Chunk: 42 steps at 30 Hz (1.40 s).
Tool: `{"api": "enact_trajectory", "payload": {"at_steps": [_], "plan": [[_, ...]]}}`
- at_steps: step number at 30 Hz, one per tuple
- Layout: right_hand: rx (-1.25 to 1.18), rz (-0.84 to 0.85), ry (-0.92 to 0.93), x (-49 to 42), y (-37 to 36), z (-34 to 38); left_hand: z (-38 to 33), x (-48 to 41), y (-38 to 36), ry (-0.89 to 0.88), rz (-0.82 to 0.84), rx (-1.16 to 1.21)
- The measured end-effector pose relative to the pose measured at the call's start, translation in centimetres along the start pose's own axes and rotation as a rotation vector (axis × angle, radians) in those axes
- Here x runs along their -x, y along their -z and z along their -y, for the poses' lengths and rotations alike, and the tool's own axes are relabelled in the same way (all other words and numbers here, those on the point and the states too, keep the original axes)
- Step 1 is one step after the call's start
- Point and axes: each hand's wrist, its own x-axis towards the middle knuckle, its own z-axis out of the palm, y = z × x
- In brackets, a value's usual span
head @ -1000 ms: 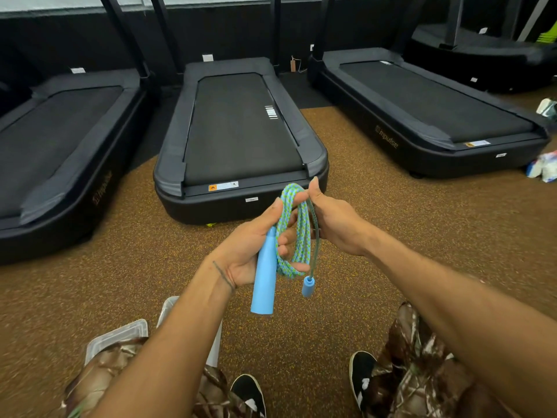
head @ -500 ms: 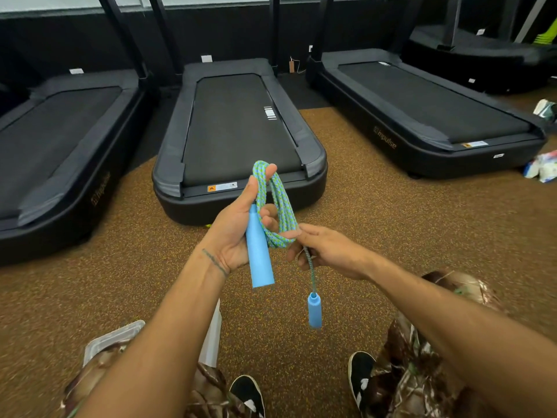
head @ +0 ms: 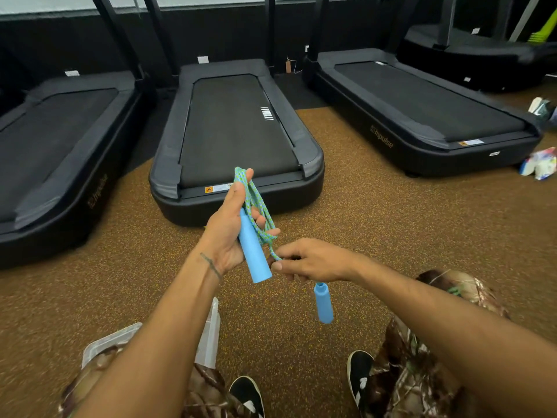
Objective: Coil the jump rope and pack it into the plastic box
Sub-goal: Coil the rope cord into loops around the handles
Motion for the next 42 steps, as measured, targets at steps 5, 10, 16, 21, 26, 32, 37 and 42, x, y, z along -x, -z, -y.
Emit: {"api": "enact_trajectory", "payload": {"at_steps": [5,10,16,21,26,32,37,42], "plan": [[0.045,-0.023,0.05,-0.3,0.5,0.8,0.7,0.1,0.4,0.023,-0.006,-0.083],[0.029,-0.092,0.037,-0.7,0.8,1.0,2.1,0.3,0.7,0.066,0.035,-0.188],[0.016,-0.178,0.055,-0.3,0.9,0.9,3.1,0.1,1.2,0.095,0.032,-0.288],[-0.134,-0.139,0.04,-0.1,1.6,1.2,3.9,0.2,2.4,0.207,0.068,-0.334],[-0.27,-0.106,0.033,-0.2,1.4,1.5,4.3,0.8,1.8,0.253,0.107,-0.316],[-0.229,-0.152,0.074,-0.4,1.7,0.7,4.2,1.2,1.8,0.328,0.123,-0.452],[0.05,-0.189,0.066,-0.5,2.7,-0.2,4.2,1.7,2.3,0.447,0.165,-0.494],[0.191,-0.204,0.031,-0.7,3.1,-0.8,4.4,1.8,2.2,0.545,0.161,-0.495]]}}
